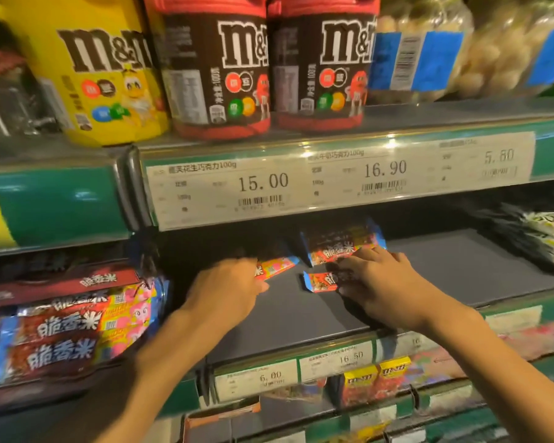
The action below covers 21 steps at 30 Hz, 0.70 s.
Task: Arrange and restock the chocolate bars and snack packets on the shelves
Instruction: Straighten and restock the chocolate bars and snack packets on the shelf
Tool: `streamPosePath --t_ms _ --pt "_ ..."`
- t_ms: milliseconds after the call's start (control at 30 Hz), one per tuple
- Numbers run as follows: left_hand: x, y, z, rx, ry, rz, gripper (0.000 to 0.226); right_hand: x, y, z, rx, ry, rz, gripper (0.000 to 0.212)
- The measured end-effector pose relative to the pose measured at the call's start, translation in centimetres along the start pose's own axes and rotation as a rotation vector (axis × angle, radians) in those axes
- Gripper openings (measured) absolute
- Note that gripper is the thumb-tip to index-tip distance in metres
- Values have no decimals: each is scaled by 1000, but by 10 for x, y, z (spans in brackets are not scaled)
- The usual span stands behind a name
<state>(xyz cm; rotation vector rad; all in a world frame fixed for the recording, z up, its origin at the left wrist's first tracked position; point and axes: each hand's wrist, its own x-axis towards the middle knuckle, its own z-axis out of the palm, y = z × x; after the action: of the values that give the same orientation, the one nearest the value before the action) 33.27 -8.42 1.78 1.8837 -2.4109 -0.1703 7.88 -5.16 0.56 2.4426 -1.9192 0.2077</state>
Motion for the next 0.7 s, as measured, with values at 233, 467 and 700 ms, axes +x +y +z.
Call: streamPosePath --t_ms 233,467,700 --pt "-1 9 4 -17 80 36 33 1 9 -6 73 -38 15 34" --pt "-26 5 2 9 234 171 21 -22 -10 -8 18 54 115 34" --pt "-89 -32 -21 -137 618 331 41 -62 -73 -49 80 338 47 31"
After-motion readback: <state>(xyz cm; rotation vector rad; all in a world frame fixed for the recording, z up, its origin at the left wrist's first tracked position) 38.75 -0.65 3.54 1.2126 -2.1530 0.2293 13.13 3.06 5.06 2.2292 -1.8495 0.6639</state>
